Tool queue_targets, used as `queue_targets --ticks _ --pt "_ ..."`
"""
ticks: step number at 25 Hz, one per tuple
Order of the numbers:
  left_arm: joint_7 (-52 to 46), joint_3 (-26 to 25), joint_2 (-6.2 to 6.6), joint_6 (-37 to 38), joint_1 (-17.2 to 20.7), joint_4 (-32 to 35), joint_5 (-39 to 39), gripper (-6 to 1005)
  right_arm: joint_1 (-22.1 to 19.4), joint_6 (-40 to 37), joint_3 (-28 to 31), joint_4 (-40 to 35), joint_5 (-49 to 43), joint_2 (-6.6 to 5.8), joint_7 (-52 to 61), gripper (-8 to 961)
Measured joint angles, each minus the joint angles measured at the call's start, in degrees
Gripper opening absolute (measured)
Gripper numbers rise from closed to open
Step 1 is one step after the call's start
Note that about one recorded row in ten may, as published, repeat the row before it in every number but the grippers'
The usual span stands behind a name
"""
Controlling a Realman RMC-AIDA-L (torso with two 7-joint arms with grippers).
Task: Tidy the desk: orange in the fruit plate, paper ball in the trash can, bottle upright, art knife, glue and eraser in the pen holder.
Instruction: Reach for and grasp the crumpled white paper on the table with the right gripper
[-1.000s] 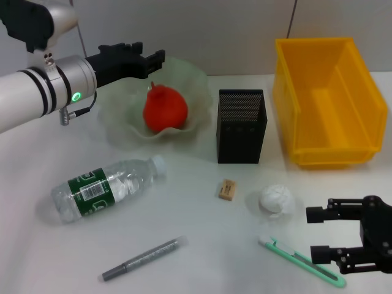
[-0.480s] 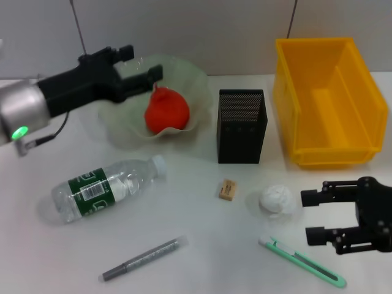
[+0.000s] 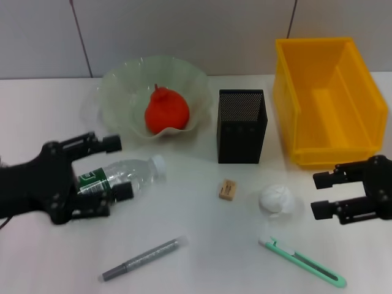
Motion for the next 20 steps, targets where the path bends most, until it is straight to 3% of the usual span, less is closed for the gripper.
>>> queue_targets --ticks 5,12,20 --pt "1.1 -0.3 1.02 0.6 2.2 -0.6 1.1 856 3.0 1.3 -3.6 -4.6 -6.8 -0.15 8.1 737" --pt "3.1 -0.1 0.48 0.7 2.8 -0.9 1.1 855 8.1 5.4 -10.2 -6.2 -17.4 -0.33 21.7 738" --pt "3.1 0.1 0.21 0.5 2.2 -2.7 1.1 855 9.8 17.9 -22.5 0.0 -21.4 -0.03 31.5 737"
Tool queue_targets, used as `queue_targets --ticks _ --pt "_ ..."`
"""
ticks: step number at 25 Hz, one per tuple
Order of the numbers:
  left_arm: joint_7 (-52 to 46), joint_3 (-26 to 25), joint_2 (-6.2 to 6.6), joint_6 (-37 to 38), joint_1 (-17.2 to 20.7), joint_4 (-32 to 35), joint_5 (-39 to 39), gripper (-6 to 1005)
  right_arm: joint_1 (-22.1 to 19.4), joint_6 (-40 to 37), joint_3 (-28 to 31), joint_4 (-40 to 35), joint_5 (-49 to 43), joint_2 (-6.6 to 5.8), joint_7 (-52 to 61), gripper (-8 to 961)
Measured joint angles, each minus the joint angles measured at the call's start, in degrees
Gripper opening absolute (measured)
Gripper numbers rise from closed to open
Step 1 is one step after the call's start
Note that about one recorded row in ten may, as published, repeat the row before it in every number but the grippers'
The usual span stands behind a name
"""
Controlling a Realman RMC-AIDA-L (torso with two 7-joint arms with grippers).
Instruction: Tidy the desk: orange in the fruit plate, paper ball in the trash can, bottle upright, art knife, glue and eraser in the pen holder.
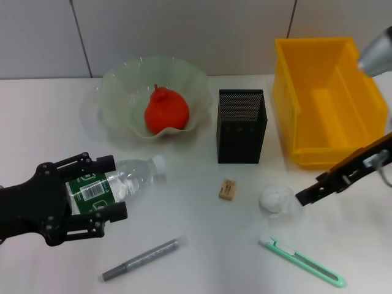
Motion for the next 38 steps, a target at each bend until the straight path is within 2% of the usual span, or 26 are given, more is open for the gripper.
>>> queue_targets --ticks 5,12,15,20,26,29,33,34,35,36,37,38 --pt "0.9 -0.2 -0.19 -0.8 -0.1 -1.4 0.7 855 1.8 6.7 -5.8 5.5 -0.1 0.05 3.1 738" --pt "2.0 -0.5 -0.67 -2.3 0.2 -1.9 2.5 855 4.1 12.5 -9.6 10.3 0.1 0.21 4.6 737" --pt "2.6 -0.5 -1.01 -3.5 0.5 -1.9 2.9 855 6.6 15.6 -12.5 14.9 0.1 0.23 5.7 738" --pt "3.0 -0.5 -1.00 -3.4 0.9 -2.0 2.9 855 8.9 17.9 -13.2 19.5 -0.3 0.30 6.7 723" --pt "2.9 -0.5 -0.62 -3.0 1.5 -2.0 3.0 854 9.6 18.1 -14.1 20.8 -1.4 0.32 7.8 694" --pt "2.9 -0.5 -0.52 -3.0 1.7 -2.0 3.0 854 9.1 17.8 -14.7 19.7 -1.4 0.32 7.9 667" --pt "2.9 -0.5 -0.65 -2.7 1.9 -1.9 3.0 854 6.8 14.4 -14.3 13.3 -1.3 0.32 8.2 598" --pt "2.9 -0.5 -0.69 -2.5 1.9 -1.8 2.9 854 5.9 12.7 -14.2 10.7 -1.3 0.32 8.4 580" --pt "2.9 -0.5 -0.72 -2.2 2.0 -1.6 2.8 854 3.5 8.1 -14.0 3.3 -1.2 0.26 9.5 563" --pt "2.9 -0.5 -0.72 -2.2 2.0 -1.6 2.8 854 3.5 8.1 -14.0 3.3 -1.2 0.26 9.5 563" --pt "3.0 -0.5 -0.73 -2.1 2.0 -1.6 2.7 854 2.2 5.6 -13.9 -0.9 -1.2 0.23 10.1 563" --pt "3.1 -0.5 -0.75 -2.0 2.0 -1.7 2.7 854 -0.5 1.5 -13.5 -9.4 -1.3 0.17 11.4 564"
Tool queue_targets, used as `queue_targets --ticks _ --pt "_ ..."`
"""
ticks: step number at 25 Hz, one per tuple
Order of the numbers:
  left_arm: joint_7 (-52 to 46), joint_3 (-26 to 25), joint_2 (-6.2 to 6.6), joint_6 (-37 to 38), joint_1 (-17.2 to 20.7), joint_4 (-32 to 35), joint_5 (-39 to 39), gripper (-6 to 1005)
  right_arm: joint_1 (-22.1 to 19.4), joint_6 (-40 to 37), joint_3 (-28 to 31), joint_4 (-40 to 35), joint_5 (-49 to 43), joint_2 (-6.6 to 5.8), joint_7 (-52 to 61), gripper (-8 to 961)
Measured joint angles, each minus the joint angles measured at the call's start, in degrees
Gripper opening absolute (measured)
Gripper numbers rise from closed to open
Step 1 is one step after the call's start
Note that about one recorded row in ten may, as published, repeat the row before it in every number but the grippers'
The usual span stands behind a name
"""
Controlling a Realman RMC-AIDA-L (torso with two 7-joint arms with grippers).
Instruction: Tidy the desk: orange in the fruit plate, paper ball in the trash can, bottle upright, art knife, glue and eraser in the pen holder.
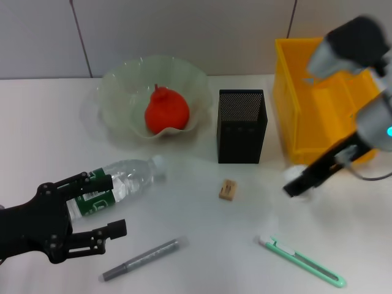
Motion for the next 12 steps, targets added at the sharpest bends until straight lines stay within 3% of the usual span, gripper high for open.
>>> queue_targets --ticks 1,2,3,4,7,10,12 --pt "0.0 0.0 0.00 0.0 0.0 0.0 0.0 854 0.0 0.0 0.0 0.0 0.0 0.00 0.0 564" --pt "0.6 0.0 -0.09 0.1 0.0 -0.2 0.0 854 -2.5 -3.4 1.2 -8.7 -0.2 -0.03 0.9 564" --pt "0.6 0.0 -0.09 0.1 0.0 -0.2 0.0 854 -2.5 -3.4 1.2 -8.7 -0.2 -0.03 0.9 566" --pt "1.0 0.0 -0.26 0.1 0.1 -0.3 0.0 854 -4.5 -5.0 3.1 -15.4 -0.6 -0.01 1.1 568" --pt "1.6 0.0 -1.03 0.2 0.8 0.0 -0.1 854 -6.6 -3.4 6.6 -20.3 -1.9 0.09 0.9 573" --pt "1.6 -0.5 -1.22 0.3 1.2 -0.1 -0.1 854 -7.6 0.3 8.6 -20.3 -2.2 0.10 0.0 579" --pt "1.6 -0.8 -1.29 0.3 1.3 -0.2 -0.1 854 -8.5 7.7 9.5 -16.6 -2.2 0.06 -2.1 582"
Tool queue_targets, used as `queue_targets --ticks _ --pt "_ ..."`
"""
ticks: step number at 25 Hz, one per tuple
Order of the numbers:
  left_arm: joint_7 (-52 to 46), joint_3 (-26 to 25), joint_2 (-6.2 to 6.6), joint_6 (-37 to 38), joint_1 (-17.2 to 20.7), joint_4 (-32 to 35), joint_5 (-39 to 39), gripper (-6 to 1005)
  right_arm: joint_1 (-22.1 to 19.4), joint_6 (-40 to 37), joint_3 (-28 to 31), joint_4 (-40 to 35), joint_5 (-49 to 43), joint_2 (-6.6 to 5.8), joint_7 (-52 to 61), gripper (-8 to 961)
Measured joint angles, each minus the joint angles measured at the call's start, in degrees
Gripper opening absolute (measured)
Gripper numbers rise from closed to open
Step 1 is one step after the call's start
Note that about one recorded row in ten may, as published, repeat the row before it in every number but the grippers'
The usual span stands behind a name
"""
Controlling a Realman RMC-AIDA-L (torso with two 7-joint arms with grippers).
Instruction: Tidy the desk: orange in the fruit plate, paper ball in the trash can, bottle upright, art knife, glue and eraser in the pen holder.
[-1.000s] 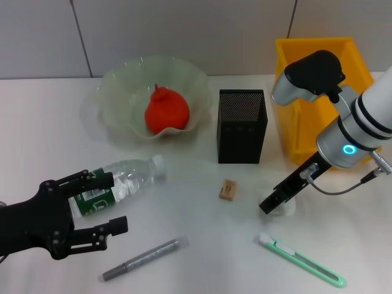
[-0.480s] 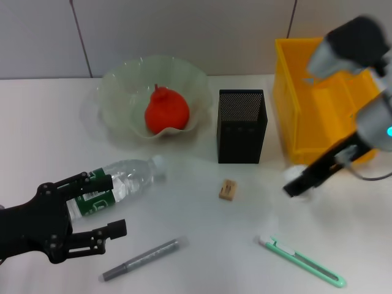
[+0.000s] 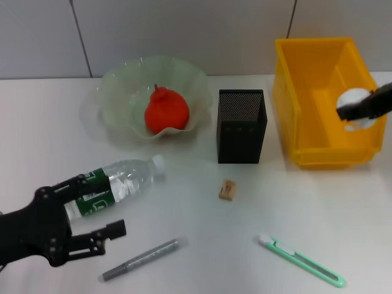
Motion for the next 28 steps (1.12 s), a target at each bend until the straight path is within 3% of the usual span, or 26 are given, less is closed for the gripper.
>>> queue_targets --ticks 4,5,8,14,20,23,28 --pt "-0.3 -2.0 -0.25 0.1 0.3 -0.2 0.1 854 0.0 8.2 -0.2 5.4 0.4 0.01 -1.6 590" --pt "-0.7 -2.7 -0.35 0.4 0.4 -0.2 0.1 854 1.0 13.1 -0.2 10.1 0.8 -0.12 -2.6 591" --pt "-0.9 -2.9 -0.36 0.5 0.6 -0.2 0.0 853 2.7 17.9 0.2 16.0 1.0 -0.17 -3.4 597" --pt "-1.5 -3.7 -0.16 0.6 1.0 -0.1 0.1 853 5.0 21.0 0.2 21.3 1.0 -0.31 -4.3 630" --pt "-1.6 -4.1 0.67 2.0 1.0 0.3 0.2 853 3.1 19.4 0.2 18.0 2.6 -0.03 -4.3 774" --pt "-1.6 -4.7 0.94 2.7 1.1 0.3 0.2 853 1.8 18.1 0.1 16.0 4.2 -0.06 -4.5 774" --pt "-1.7 -4.9 1.15 3.1 1.3 0.4 0.3 853 -3.8 10.8 1.9 8.8 12.2 -0.13 -8.3 774"
